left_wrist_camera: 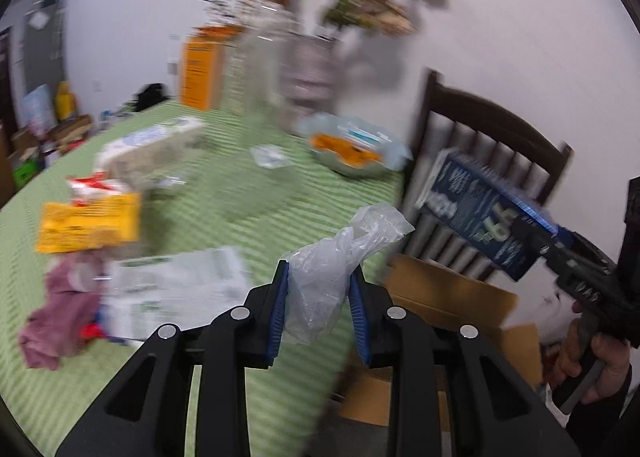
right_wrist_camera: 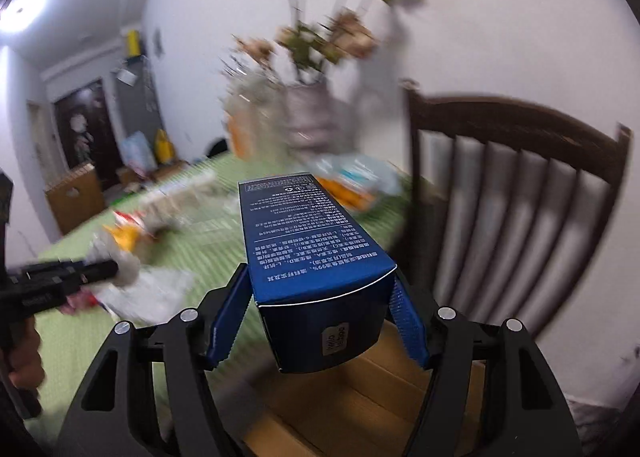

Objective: Collect trash
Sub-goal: 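Carry the plastic bag and blue box with both tools over the cardboard box, then open both tools to drop the bag and blue box into the cardboard box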

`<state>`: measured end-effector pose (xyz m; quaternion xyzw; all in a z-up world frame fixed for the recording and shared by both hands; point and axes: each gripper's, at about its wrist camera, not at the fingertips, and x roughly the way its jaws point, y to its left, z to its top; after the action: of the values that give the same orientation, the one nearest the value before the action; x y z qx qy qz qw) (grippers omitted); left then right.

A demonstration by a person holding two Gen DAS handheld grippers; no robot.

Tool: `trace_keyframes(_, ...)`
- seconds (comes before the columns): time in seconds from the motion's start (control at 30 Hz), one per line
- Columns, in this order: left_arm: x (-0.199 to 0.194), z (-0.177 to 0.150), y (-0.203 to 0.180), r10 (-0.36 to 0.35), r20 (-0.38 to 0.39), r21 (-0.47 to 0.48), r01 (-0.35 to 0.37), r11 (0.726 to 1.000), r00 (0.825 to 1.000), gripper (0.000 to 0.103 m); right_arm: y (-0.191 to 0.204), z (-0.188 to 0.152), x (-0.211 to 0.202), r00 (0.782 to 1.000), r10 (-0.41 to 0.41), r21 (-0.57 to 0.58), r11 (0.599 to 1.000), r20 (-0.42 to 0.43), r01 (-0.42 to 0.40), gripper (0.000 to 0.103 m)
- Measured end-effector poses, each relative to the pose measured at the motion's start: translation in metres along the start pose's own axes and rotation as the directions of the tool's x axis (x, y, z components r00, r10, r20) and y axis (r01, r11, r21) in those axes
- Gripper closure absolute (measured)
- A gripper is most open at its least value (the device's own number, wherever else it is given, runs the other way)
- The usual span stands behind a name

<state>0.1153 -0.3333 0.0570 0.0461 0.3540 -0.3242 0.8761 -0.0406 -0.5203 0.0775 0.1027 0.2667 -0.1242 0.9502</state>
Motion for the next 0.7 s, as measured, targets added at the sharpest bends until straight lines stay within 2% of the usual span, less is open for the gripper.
trace_keyframes(0.1, 0.023, -0.017, -0.045, -0.077, -0.054, 0.055, 0.080, 0.995, 0.996, 0.076, -0.028, -0.030, 0.003, 0.992, -0.061, -0.040, 0.998, -0.111, 0.057, 0.038)
trace_keyframes(0.17, 0.048, -0.032, -0.072, -0.105, -0.121, 0.087, 0.116, 0.990, 0.987, 0.076, -0.047, -0.060, 0.012, 0.965, -0.114, -0.067, 0.993, -0.235, 0.101, 0.038)
trace_keyframes(0.23, 0.080, -0.046, -0.092, -0.116, -0.208, 0.103, 0.139, 0.985, 0.971, 0.076, -0.062, -0.087, 0.018, 0.935, -0.133, -0.066, 0.991, -0.327, 0.118, 0.038)
trace_keyframes(0.3, 0.113, -0.064, -0.110, -0.097, -0.284, 0.137, 0.141, 0.980, 0.954, 0.076, -0.078, -0.108, 0.032, 0.897, -0.153, -0.066, 0.988, -0.416, 0.138, 0.038)
trace_keyframes(0.33, 0.123, -0.070, -0.115, -0.085, -0.305, 0.150, 0.136, 0.979, 0.948, 0.076, -0.085, -0.122, 0.039, 0.867, -0.178, -0.083, 0.984, -0.465, 0.157, 0.038)
trace_keyframes(0.37, 0.136, -0.078, -0.119, -0.075, -0.332, 0.165, 0.136, 0.977, 0.940, 0.076, -0.089, -0.131, 0.044, 0.847, -0.193, -0.096, 0.981, -0.495, 0.168, 0.038)
trace_keyframes(0.47, 0.173, -0.096, -0.125, -0.028, -0.404, 0.189, 0.113, 0.975, 0.915, 0.076, -0.099, -0.165, 0.065, 0.758, -0.239, -0.153, 0.971, -0.607, 0.183, 0.038)
trace_keyframes(0.53, 0.199, -0.108, -0.126, 0.029, -0.443, 0.223, 0.079, 0.972, 0.896, 0.075, -0.098, -0.183, 0.073, 0.713, -0.251, -0.190, 0.968, -0.654, 0.166, 0.038)
trace_keyframes(0.6, 0.217, -0.117, -0.125, 0.064, -0.469, 0.253, 0.065, 0.965, 0.881, 0.074, -0.093, -0.197, 0.082, 0.675, -0.266, -0.225, 0.963, -0.688, 0.149, 0.037)
trace_keyframes(0.7, 0.240, -0.130, -0.126, 0.109, -0.506, 0.289, 0.049, 0.956, 0.855, 0.074, -0.087, -0.208, 0.096, 0.637, -0.278, -0.261, 0.957, -0.719, 0.123, 0.037)
